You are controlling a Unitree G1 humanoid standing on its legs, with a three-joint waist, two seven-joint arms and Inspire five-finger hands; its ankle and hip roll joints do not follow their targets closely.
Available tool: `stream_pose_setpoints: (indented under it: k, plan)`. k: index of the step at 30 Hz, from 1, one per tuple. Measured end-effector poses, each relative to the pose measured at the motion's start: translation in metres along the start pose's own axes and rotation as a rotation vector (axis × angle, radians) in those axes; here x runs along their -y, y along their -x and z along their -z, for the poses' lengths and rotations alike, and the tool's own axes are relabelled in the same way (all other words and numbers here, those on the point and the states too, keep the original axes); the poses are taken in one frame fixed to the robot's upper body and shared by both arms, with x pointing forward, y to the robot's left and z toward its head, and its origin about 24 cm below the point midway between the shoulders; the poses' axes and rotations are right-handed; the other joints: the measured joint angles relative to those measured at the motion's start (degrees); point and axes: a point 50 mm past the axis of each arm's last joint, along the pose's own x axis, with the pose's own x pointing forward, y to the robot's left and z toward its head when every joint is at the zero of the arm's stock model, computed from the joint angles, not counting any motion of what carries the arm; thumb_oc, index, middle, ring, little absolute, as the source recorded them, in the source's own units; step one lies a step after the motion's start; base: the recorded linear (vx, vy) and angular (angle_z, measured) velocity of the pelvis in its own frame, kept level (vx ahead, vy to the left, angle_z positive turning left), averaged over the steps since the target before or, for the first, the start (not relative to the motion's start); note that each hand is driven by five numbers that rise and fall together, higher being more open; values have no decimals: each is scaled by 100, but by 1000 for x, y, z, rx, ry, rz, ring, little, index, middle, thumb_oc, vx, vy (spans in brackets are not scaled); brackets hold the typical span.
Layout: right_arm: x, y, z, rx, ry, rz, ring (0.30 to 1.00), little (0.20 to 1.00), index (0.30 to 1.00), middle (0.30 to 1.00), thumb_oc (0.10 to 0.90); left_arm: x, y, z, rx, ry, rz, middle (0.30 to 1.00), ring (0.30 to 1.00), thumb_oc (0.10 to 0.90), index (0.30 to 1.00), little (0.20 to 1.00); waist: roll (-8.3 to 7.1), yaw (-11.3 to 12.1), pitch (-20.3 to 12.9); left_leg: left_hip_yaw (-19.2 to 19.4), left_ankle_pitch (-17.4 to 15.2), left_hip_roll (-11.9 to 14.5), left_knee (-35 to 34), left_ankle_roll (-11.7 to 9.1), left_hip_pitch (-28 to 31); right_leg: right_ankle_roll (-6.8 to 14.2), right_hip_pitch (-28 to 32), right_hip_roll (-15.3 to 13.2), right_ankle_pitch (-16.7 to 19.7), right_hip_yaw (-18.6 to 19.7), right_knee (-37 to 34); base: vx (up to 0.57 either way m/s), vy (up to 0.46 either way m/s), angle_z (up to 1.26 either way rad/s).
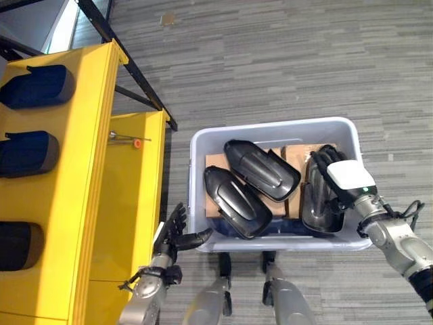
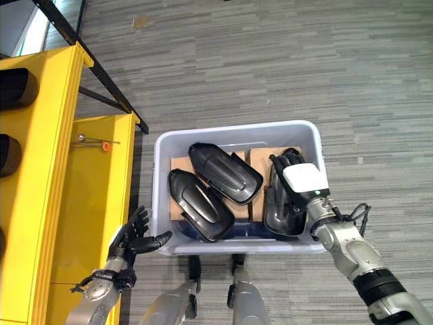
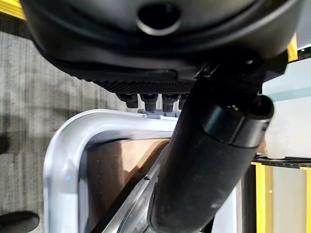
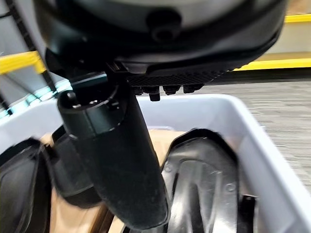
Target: Move parts from the plastic box to the shelf.
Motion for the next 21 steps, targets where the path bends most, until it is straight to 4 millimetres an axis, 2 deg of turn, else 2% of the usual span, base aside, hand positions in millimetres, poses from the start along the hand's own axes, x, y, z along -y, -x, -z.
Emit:
stream_pose_setpoints:
  k: [5, 6, 9, 21]
  plan:
    - [4, -2, 2, 12, 96, 1, 1000, 1000, 1000, 1000, 900, 2, -6, -7, 26, -2, 8, 1000, 1000, 900, 1000, 1000, 57, 0, 278, 4, 8, -1, -14, -4, -37, -1, -41, 0, 7, 0, 1, -27, -9, -1]
    - [6, -4, 2, 30, 168, -6, 1000, 1000, 1000, 1000, 900, 2, -6, -8, 31, -9, 5, 1000, 1000, 900, 1000, 1000, 69, -7, 295, 19, 38, -2, -79, 0, -42, -1, -88, 2, 7, 15, 1, -15, -11, -6]
    - [11, -6, -1, 39, 223, 15, 1000, 1000, 1000, 1000, 900, 2, -7, -9, 34, -10, -3, 1000, 1000, 900, 1000, 1000, 82, -8, 304, 91, 38, -2, -87, 0, -61, -3, -131, 7, 9, 57, 2, -6, -12, -7]
    - [20, -15, -10, 54, 259, 85, 1000, 1000, 1000, 1000, 900, 3, -11, -15, 57, -10, -27, 1000, 1000, 900, 1000, 1000, 97, 26, 373, -14, 47, -1, -89, -11, -154, -2, -182, 1, 5, -23, 1, 1, -8, 3]
